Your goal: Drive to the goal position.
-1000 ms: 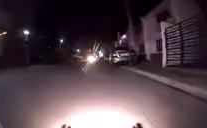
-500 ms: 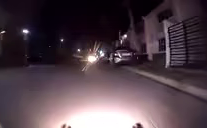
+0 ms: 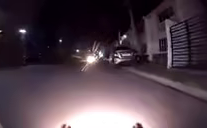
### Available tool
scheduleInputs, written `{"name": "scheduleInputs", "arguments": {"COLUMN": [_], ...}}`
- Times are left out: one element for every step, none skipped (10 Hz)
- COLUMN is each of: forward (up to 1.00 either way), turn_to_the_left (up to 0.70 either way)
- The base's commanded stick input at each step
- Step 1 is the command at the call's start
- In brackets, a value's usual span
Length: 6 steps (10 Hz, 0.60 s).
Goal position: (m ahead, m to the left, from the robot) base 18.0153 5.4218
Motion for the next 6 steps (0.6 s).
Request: {"name": "scheduleInputs", "arguments": {"forward": [0.60,0.60,0.60,0.60,0.60,0.60], "turn_to_the_left": [-0.15,-0.15,-0.15,-0.15,-0.15,-0.15]}}
